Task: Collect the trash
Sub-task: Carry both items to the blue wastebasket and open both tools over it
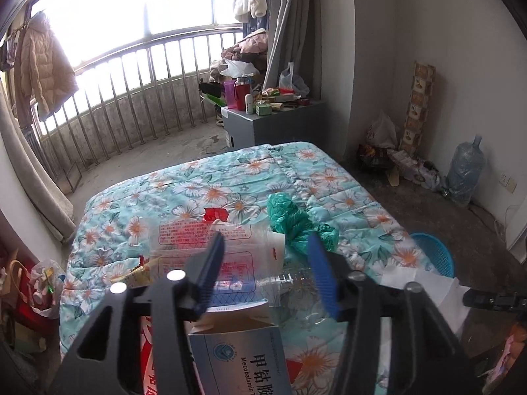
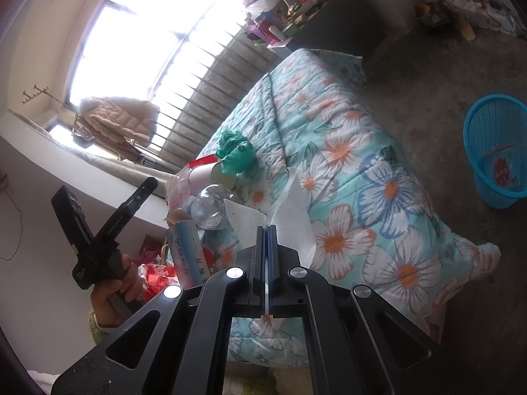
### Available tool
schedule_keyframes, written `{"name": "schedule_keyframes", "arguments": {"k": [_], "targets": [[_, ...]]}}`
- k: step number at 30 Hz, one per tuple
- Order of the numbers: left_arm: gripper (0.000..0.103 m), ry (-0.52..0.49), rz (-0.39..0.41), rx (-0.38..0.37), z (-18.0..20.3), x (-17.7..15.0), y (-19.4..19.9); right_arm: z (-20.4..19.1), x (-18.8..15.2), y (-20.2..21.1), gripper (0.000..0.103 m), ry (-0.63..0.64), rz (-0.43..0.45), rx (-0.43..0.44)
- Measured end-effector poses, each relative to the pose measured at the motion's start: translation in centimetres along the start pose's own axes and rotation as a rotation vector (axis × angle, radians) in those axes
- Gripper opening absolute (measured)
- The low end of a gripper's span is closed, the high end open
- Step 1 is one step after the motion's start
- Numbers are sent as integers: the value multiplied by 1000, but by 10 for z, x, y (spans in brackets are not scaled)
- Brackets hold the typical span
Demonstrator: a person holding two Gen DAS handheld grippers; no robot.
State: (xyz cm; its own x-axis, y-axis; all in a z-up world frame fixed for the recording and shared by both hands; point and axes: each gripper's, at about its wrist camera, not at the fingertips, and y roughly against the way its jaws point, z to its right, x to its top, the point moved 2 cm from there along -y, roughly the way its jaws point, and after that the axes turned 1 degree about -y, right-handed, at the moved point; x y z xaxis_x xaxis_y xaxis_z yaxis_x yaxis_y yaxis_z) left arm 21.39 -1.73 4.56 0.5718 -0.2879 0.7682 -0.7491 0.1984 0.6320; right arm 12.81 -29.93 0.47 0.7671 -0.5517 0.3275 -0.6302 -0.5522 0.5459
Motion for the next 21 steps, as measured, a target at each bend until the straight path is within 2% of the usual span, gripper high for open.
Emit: {"name": "schedule_keyframes", "arguments": {"k": [5,7,11,13,14,16,19,21], "targets": [[64,-144,-116,123,14,-2,-49,3,0,-3,0,-13,-5,9],[64,-186,-151,208,15,-5,-69,5,0,-4,0,-20,-5,11],[62,-171,-167,252,10,-7,-81,12,0,-4,0,-37,-5,12],[41,-170,-170,247,11,-8,-81,14,0,-4,0,-41,-7,12],[36,-164,-168,237,12,-8,-81,14,0,-4,0,-42,-7,12],[18,-157,-156,223,14,-7,-77,15,1,-4,0,-46,-6,15],[4,-144,-125,204,14,-3,-64,16,1,-1,0,-50,-1,20],[3,-136,-95,196,12,1,-51,14,1,1,0,-50,3,25]]}}
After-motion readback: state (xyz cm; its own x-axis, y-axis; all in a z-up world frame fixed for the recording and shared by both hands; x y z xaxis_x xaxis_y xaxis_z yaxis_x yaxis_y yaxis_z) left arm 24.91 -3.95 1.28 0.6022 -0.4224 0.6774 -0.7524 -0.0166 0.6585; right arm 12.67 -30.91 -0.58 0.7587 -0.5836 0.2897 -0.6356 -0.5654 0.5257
